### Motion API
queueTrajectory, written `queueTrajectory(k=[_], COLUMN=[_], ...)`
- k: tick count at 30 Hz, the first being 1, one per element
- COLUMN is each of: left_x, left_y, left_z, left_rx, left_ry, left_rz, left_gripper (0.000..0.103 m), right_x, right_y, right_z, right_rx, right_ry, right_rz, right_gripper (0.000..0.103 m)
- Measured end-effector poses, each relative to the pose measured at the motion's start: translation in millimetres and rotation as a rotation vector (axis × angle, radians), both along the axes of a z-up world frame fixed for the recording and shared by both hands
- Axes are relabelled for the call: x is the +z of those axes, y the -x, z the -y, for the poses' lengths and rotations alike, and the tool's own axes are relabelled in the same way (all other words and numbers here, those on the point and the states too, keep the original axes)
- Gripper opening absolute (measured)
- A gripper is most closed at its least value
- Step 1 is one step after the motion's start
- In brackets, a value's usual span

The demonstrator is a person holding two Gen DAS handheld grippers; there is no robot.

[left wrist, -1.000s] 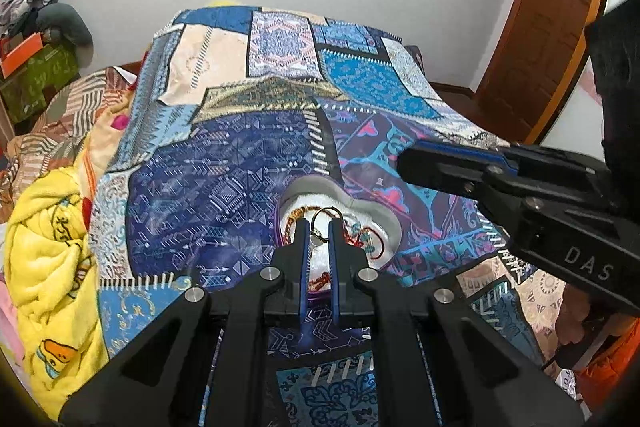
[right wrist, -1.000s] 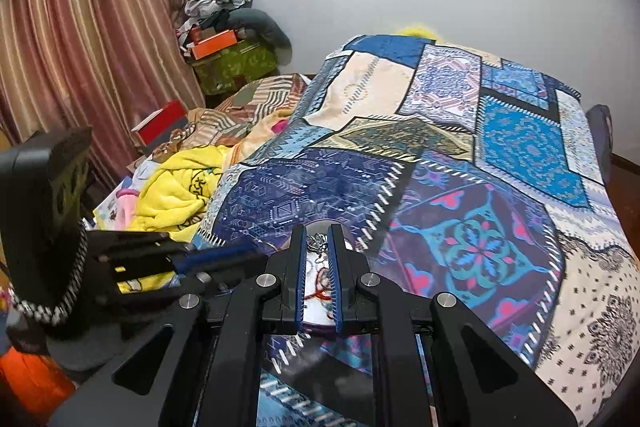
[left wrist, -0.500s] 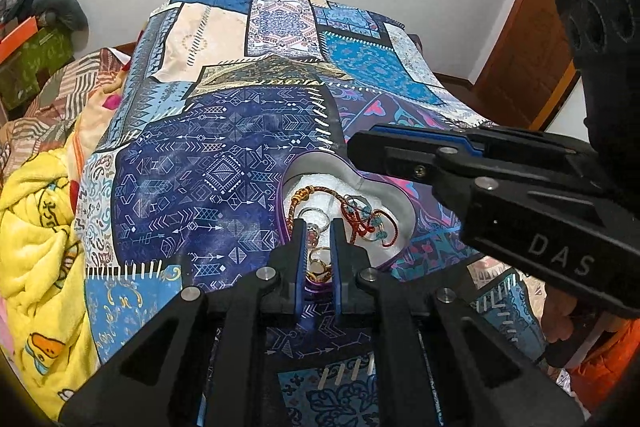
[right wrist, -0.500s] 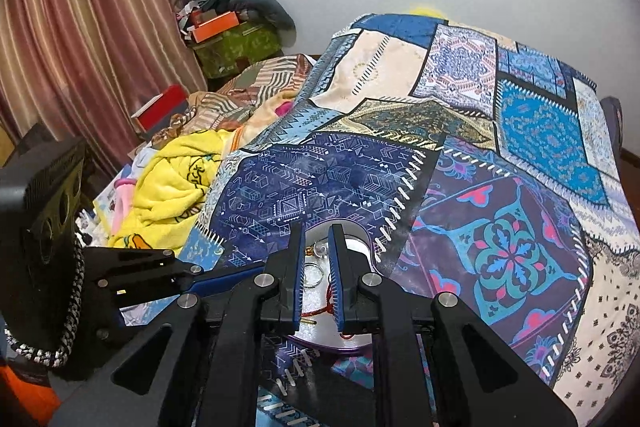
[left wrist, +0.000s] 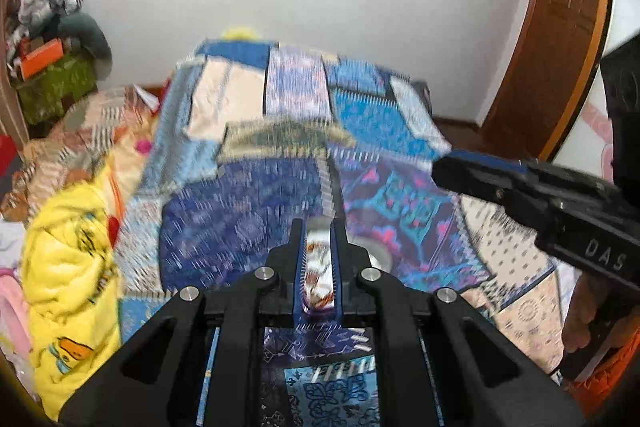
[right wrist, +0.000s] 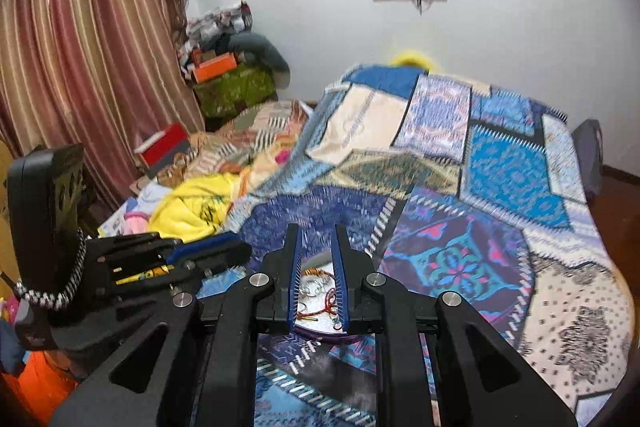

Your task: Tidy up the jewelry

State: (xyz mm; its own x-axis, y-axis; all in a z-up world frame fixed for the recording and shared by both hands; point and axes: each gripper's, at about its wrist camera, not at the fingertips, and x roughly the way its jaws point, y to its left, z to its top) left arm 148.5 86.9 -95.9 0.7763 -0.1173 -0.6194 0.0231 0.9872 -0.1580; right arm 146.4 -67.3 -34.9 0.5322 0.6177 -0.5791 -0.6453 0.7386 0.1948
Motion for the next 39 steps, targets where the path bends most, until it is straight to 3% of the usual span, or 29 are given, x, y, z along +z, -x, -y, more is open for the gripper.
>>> queueTrajectory(k=[5,9,11,13,15,20,22,23,27,39], left_x=[53,96,114,130,143,157,160,160,157,151], left_y=[35,73,92,112,133,164,173,176,184,184], left_z=[11,23,30,37,41,47,48,49,56,64], left_rx=[0.014,0.024,0.034,0.049,0.065,0.101,0.122,0.139,0.152,0.145], left_ry=[-0.019,-0.044,-0.068,-0.092,-0.103,-0.121,-0.129,-0.134,-0.15,-0.145], left_rz=[0.137,0.269,0.337,0.395,0.448,0.507,0.528,0.537,0.535,0.519], left_gripper=[0.014,0.04,0.047,0.058,0.066,0.074,0.093,0.096,0.097,0.101], right_x=[42,73,87,99,107,121,122,122,118,113], right_y=[36,68,87,106,120,147,152,153,157,168], right_z=[17,32,40,49,56,67,70,70,75,83], right_rx=[-0.031,-0.057,-0.083,-0.119,-0.153,-0.223,-0.253,-0.266,-0.303,-0.325], right_ry=[-0.06,-0.11,-0.129,-0.155,-0.175,-0.21,-0.223,-0.225,-0.232,-0.21], right_rz=[0.105,0.197,0.248,0.308,0.354,0.428,0.444,0.446,0.452,0.433], right_gripper=[0.013,0.016,0.028,0.054,0.063,0.086,0.093,0.095,0.102,0.102])
